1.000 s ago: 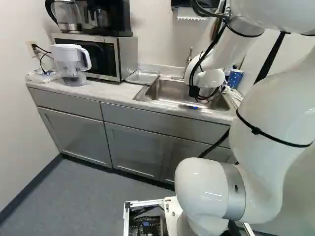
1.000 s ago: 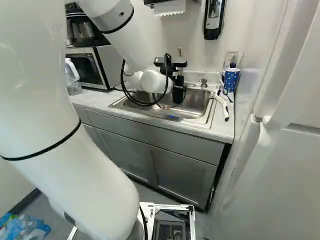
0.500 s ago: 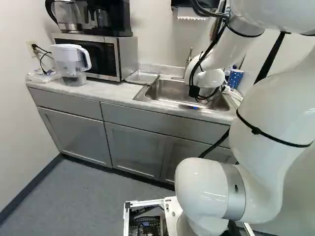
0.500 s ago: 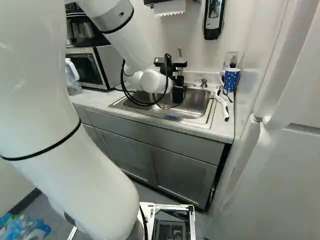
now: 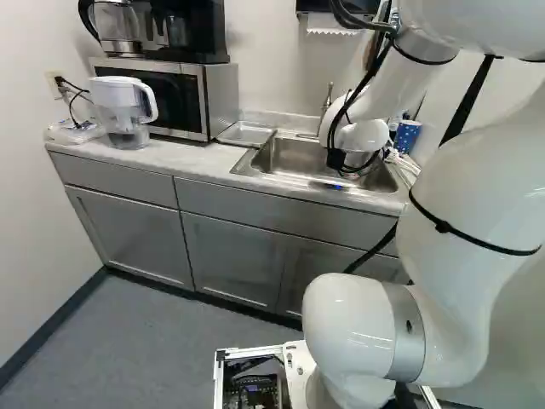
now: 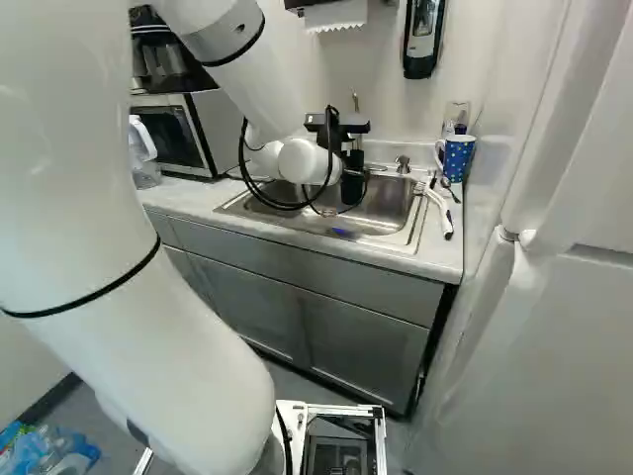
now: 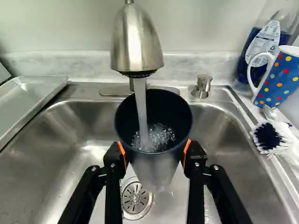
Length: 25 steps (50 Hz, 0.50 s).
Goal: Rinse the cup and place it in the tray
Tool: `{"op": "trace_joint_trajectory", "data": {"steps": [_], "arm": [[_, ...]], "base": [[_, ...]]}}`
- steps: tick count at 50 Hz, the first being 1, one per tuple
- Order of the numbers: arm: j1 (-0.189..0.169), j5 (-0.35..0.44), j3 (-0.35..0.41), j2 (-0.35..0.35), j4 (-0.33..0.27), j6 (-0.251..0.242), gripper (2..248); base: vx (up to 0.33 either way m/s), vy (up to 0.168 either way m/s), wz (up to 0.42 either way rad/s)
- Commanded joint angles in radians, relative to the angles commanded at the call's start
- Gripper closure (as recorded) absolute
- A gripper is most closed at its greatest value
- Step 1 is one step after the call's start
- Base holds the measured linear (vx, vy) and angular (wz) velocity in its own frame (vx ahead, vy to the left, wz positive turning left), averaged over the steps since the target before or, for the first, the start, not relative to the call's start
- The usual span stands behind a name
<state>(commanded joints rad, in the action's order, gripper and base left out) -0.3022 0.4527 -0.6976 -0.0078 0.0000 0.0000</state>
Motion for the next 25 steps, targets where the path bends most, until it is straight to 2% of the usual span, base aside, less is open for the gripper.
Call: {"op": "trace_joint_trajectory", "data": {"steps": [25], "arm": [[0.0,0.0,0.0,0.0,0.0,0.0,125]], "base": [[0.0,0.0,0.0]]}}
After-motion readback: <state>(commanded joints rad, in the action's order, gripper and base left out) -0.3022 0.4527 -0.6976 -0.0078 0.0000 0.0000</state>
